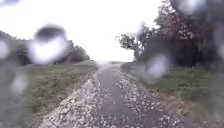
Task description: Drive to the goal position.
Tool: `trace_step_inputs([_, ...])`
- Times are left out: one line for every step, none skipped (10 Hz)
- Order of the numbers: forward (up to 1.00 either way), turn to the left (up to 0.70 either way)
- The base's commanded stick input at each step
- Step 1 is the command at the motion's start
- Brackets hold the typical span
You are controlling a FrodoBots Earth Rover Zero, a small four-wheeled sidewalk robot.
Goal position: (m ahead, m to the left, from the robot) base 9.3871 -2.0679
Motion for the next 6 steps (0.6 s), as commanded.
trace_step_inputs([0.70,0.00])
trace_step_inputs([0.70,0.00])
trace_step_inputs([0.70,-0.01])
trace_step_inputs([0.70,-0.01])
trace_step_inputs([0.70,-0.01])
trace_step_inputs([0.70,-0.01])
